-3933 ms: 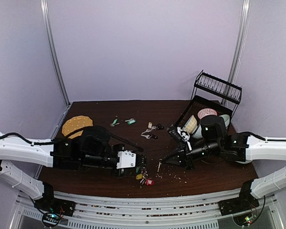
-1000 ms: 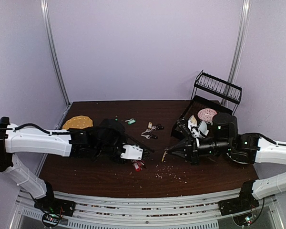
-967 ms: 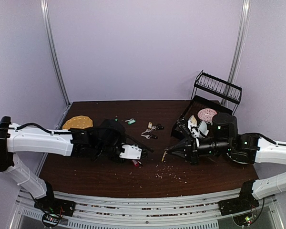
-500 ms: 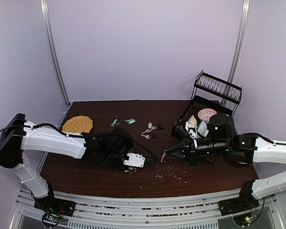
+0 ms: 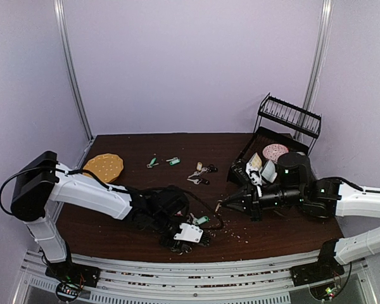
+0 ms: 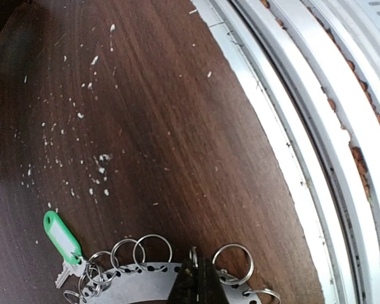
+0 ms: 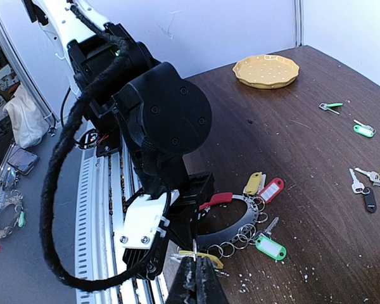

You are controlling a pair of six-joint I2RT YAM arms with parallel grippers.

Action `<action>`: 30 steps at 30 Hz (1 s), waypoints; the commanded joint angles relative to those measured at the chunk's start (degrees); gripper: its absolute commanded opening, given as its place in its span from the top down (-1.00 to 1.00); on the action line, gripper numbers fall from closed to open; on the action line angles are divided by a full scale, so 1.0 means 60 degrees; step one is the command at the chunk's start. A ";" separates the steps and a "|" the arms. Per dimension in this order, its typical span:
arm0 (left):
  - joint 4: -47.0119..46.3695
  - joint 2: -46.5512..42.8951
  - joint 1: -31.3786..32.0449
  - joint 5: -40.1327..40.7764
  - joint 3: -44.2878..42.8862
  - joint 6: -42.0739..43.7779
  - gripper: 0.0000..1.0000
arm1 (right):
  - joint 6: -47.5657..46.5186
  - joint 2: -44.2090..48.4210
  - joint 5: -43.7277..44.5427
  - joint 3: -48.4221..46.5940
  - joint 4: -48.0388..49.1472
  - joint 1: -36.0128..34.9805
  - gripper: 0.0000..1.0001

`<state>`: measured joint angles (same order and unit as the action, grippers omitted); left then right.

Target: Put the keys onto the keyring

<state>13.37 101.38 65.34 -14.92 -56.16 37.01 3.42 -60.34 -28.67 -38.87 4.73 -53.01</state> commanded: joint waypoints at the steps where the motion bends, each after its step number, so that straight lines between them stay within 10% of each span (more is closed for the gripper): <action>1: -0.0370 0.0211 -0.0014 -0.0677 -0.0291 -0.0575 1.00 | 0.0048 0.0082 0.0164 0.0097 0.0104 -0.0015 1.00; 10: -0.0886 0.0262 -0.0145 -0.0654 -0.0088 -0.1483 0.24 | 0.0016 0.0083 0.0165 0.0132 0.0149 -0.0016 1.00; 21: -0.2841 -0.1840 -0.0592 -0.1530 0.2088 -0.1267 0.18 | -0.0046 -0.0015 0.0075 0.0143 0.0162 -0.0007 1.00; 30: -0.3465 -0.0839 -0.0168 -0.0523 0.1735 -0.2007 0.19 | -0.0029 -0.0082 0.0032 0.0230 0.0185 0.0037 1.00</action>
<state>-3.42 94.00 63.26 -20.05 -44.66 27.07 3.22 -60.73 -28.64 -38.35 4.84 -52.99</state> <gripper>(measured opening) 0.403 0.009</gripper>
